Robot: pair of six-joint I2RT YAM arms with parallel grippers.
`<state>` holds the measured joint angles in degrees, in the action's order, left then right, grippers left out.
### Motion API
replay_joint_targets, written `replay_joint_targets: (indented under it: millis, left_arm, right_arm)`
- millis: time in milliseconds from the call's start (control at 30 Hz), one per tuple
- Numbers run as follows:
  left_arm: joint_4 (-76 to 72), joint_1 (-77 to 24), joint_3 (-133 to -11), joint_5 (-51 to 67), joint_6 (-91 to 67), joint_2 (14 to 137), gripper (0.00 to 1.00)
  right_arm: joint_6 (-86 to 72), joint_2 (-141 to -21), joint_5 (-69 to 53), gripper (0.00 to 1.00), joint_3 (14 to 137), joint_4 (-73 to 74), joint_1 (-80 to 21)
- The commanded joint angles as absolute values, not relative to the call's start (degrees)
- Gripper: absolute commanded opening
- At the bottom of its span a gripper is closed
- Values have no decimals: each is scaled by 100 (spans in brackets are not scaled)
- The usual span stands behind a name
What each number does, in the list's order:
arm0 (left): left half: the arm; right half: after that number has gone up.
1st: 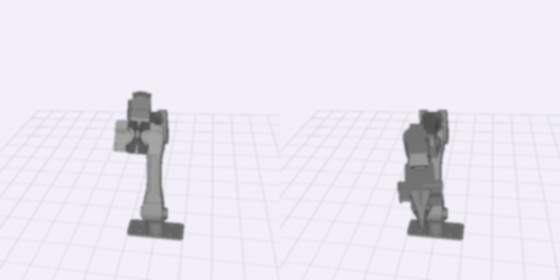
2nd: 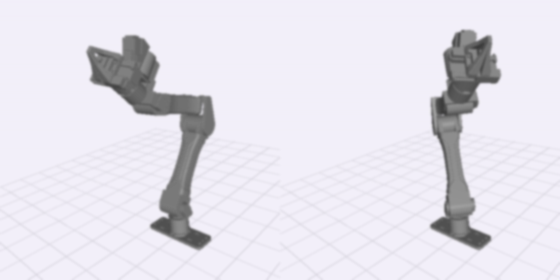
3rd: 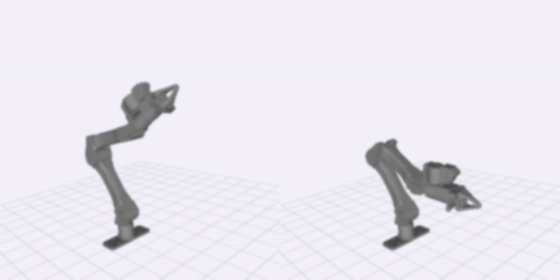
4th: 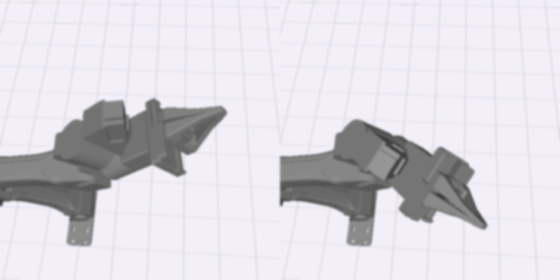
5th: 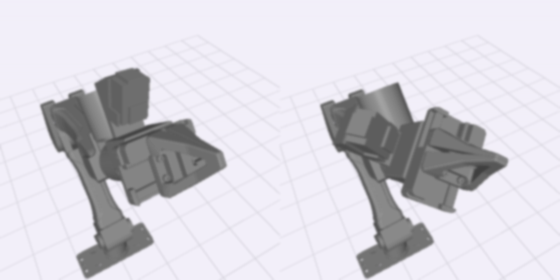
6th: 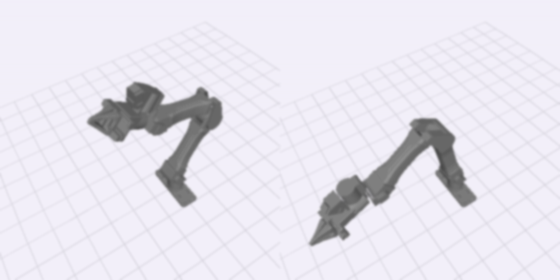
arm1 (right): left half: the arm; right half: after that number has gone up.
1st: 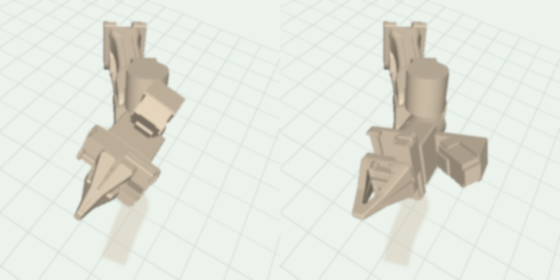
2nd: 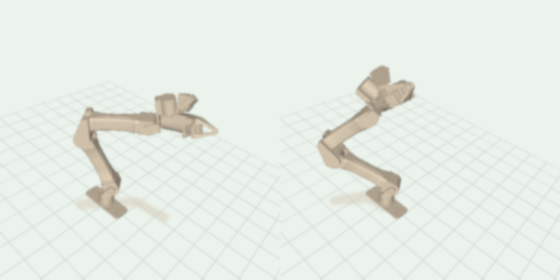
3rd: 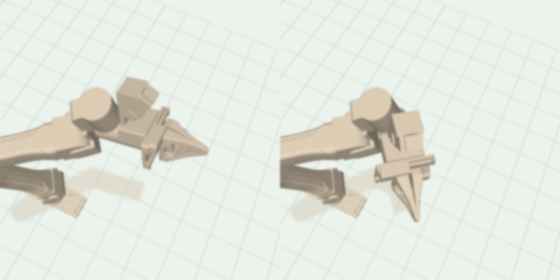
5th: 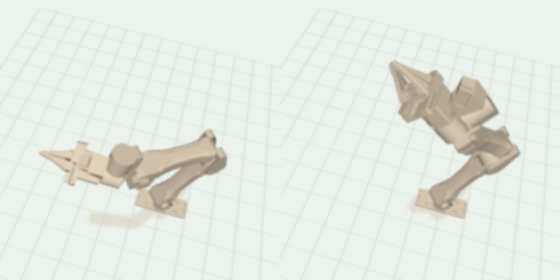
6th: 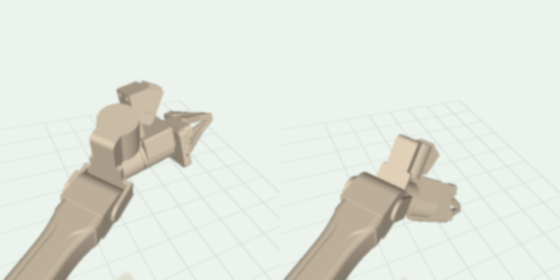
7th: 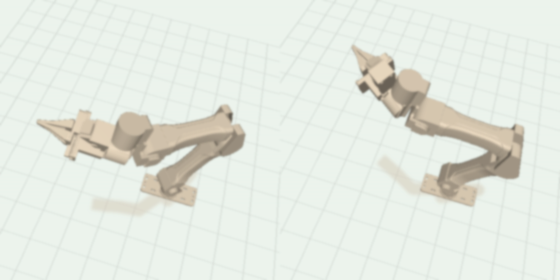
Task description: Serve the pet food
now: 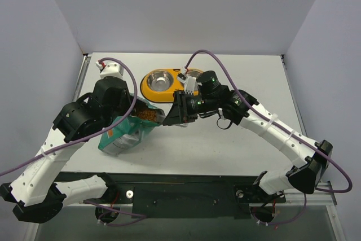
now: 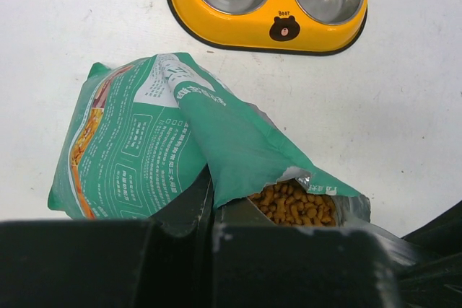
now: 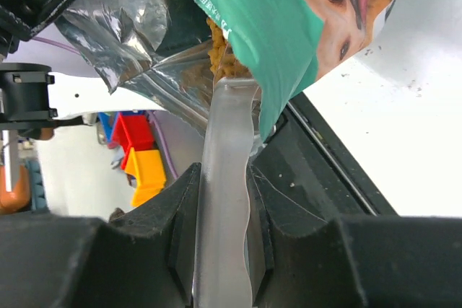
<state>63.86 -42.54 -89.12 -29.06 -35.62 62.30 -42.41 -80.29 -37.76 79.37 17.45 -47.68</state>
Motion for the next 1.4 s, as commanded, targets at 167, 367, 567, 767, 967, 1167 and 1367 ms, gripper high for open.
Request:
replay_joint_targets:
  millis: [167,367,567,767,967,1167,1367]
  left_arm:
    - [5071,-4263,-9149,-2953,-3700,6012,0]
    - [5027,-4254,-9079,-2909,-3779,5994,0]
    - [5071,-4254,-9070,-2901,-3736,5985,0]
    - [5045,-4245,-9035,-2699,-3639,6020,0]
    - [4703,-4228,-8939,-2418,-3489,5924,0]
    - [4527,-4228,-8869,-2487,-3384,5766,0]
    - [4482,-4236,-8956,-2505,-3270,5766,0]
  right_arm:
    - [-3812,-7850,-3419,0,8053,2069,-4404]
    - [-4215,-7798,-3568,0,7859,1543,-4361]
    - [-4903,-7692,-3990,0,7507,827,-4378]
    - [-6028,-7699,-4315,0,7190,-541,-4192]
    - [-6952,-7436,-4693,0,6575,-1581,-3964]
    - [-7249,-7312,-4641,0,6302,-2019,-3876]
    - [-7388,-7094,-4641,0,6054,-2298,-3841]
